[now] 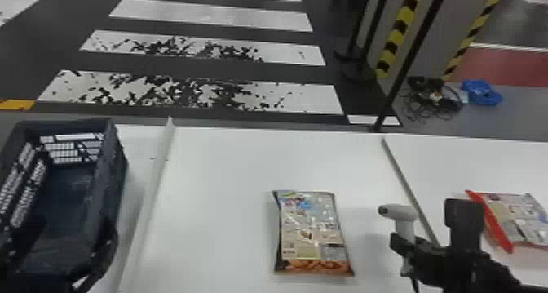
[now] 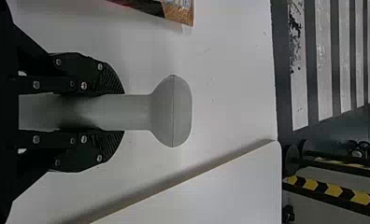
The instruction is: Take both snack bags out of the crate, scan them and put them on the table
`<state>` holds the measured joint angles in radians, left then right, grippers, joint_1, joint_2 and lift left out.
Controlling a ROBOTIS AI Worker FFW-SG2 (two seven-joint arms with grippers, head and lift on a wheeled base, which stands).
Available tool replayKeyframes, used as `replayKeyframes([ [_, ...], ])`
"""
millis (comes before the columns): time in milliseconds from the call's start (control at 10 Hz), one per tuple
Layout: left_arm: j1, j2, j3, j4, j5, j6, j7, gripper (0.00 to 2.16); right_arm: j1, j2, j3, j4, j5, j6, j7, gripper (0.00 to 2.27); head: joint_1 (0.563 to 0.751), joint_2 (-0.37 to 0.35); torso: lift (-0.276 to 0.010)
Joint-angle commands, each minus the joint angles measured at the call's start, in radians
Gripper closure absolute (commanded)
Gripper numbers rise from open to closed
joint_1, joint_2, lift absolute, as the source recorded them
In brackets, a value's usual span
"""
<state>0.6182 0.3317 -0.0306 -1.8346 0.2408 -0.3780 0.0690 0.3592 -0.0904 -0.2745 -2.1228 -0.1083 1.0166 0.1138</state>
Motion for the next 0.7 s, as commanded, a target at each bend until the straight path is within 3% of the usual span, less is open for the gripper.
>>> replayKeyframes([
  [0,0.000,0.000,0.000,0.000,0.000,0.000,0.000,0.07,0.027,0.008,0.029,-0.077,-0.001,0.084,-0.003,2.25,0.695,-0.115,-0.092],
  [600,0.000,-0.002,0.000,0.000,-0.002,0.000,0.000,0.07,0.073,0.034,0.150,-0.221,-0.002,0.231,-0.003,2.25,0.695,0.014,-0.092],
])
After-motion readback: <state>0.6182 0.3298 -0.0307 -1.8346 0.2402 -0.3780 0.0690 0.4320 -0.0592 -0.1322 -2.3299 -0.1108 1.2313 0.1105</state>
